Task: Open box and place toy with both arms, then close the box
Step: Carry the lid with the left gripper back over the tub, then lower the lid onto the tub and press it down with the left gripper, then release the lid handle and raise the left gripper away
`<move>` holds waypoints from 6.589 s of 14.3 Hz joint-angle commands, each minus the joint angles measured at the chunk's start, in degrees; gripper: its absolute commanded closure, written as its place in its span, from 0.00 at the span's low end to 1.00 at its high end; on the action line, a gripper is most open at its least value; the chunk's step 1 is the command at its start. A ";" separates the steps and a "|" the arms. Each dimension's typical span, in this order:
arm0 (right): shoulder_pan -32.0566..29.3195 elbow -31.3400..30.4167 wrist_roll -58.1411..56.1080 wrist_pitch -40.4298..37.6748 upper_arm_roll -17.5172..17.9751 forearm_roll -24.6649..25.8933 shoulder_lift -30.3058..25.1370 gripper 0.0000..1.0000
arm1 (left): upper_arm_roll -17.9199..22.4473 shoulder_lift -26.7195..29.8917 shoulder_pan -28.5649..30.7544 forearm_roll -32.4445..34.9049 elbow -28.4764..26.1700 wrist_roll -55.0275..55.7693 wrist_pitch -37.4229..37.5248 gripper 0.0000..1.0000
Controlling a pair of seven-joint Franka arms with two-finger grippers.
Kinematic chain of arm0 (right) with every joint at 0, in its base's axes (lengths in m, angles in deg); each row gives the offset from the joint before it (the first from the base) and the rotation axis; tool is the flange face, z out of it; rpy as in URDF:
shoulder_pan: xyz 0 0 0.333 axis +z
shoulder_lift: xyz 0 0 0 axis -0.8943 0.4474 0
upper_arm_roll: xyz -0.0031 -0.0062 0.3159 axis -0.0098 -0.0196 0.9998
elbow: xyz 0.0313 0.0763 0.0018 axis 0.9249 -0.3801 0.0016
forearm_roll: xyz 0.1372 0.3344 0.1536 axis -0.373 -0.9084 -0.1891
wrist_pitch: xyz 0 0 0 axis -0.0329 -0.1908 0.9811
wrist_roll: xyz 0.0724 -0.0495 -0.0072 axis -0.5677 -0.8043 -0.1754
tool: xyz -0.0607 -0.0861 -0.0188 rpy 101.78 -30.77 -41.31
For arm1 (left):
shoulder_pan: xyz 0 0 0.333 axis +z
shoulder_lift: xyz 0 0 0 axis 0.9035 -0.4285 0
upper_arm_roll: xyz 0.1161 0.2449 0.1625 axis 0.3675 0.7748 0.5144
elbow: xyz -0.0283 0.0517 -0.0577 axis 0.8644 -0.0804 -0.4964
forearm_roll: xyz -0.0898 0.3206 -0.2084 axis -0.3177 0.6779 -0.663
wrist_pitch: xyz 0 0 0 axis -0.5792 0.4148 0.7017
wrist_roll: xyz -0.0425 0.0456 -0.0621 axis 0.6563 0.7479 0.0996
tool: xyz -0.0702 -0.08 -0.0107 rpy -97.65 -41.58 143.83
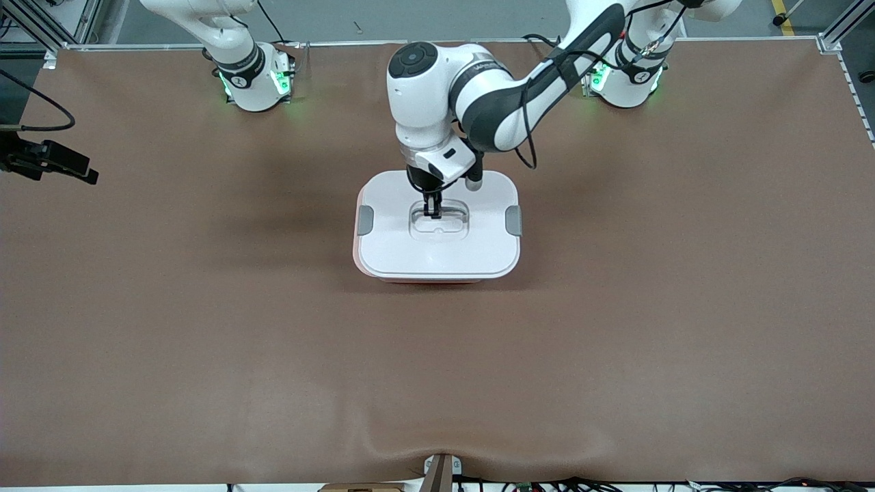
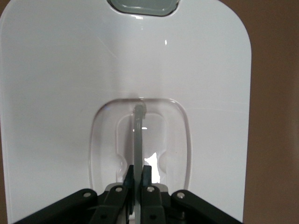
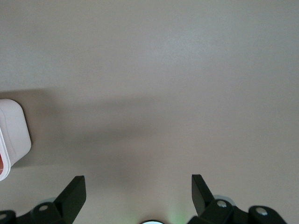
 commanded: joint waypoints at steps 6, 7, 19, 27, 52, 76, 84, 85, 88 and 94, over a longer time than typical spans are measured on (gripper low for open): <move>-0.55 -0.38 -0.58 0.08 0.56 -0.73 -1.00 0.00 | 0.58 -2.89 -3.78 6.45 0.73 5.20 -1.35 1.00; -0.46 -0.37 -0.58 0.08 0.56 -0.73 -1.00 0.00 | 0.58 -3.24 -3.79 6.45 0.73 5.47 -1.35 1.00; -0.37 -0.37 -0.58 -0.01 0.56 -0.64 -0.91 0.00 | 0.75 -4.65 -3.52 6.45 1.96 6.70 -1.44 1.00; -0.11 -0.20 -0.67 -0.27 0.56 -0.55 -0.91 0.00 | 1.36 -5.79 -3.78 6.45 2.31 8.19 -1.62 1.00; -0.11 0.15 -1.37 -0.45 0.56 -0.29 -0.91 0.00 | 1.72 -5.00 -5.72 11.28 1.43 15.66 1.02 1.00; -0.11 0.15 -1.37 -0.53 0.56 -0.29 -1.00 0.00 | 1.54 -3.95 -5.54 11.37 -1.03 18.48 1.28 0.20; -0.11 0.15 -1.37 -0.53 0.56 -0.29 -1.00 0.00 | 1.11 2.63 -2.66 6.73 -0.24 8.22 4.97 0.00; -0.11 0.15 -1.37 -0.53 0.56 -0.29 -1.00 0.00 | 1.19 4.30 -1.86 4.62 -0.24 4.80 5.15 0.00; -0.11 0.15 -1.37 -0.53 0.56 -0.29 -1.00 0.00 | 1.11 9.31 2.96 -1.53 -0.24 -7.32 6.90 0.00; 0.42 0.24 -0.67 -0.45 0.65 -0.11 -1.00 0.00 | 1.02 13.89 13.34 -12.00 2.21 -37.74 6.91 0.00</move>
